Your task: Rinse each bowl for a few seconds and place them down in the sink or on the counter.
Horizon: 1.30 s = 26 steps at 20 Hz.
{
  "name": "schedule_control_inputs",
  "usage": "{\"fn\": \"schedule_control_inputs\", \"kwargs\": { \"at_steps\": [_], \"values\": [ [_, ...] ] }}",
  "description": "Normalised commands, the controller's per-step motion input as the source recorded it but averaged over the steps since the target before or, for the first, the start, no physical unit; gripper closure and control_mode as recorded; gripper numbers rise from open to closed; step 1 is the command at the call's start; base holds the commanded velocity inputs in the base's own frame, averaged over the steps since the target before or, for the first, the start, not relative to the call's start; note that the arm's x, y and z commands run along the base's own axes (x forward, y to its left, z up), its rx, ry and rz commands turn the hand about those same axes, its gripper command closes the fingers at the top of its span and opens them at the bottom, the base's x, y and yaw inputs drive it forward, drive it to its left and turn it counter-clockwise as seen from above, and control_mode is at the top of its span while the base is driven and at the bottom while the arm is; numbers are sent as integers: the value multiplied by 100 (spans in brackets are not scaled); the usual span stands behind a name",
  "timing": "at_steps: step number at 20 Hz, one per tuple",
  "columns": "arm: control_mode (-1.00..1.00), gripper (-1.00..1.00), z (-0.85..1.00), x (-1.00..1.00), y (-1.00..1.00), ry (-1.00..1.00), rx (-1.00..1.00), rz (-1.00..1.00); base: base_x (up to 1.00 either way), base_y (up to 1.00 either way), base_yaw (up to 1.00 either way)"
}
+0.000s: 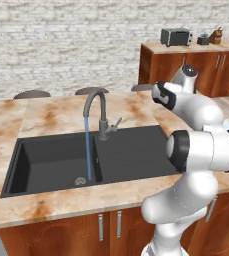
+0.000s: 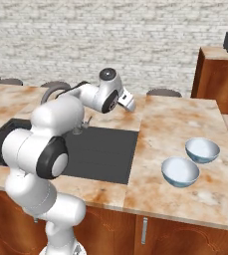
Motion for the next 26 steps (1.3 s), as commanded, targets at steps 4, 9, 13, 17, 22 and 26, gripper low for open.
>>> {"fn": "schedule_control_inputs", "kwargs": {
  "at_steps": [4,9,13,17,22,26],
  "values": [
    [-100,-100,-2,-27,-24,3,-5,-2,0,0,0],
    [-100,-100,-7,-33,-21,2,-4,-3,0,0,0],
    [-100,-100,-9,-42,-14,0,-5,-4,0,0,0],
    [-100,-100,-8,-39,-12,0,-6,-4,0,0,0],
    [-100,-100,-3,-30,-16,2,-6,-2,0,0,0],
    [-100,-100,-5,-29,-21,5,-5,-2,0,0,0]
  ]
}}
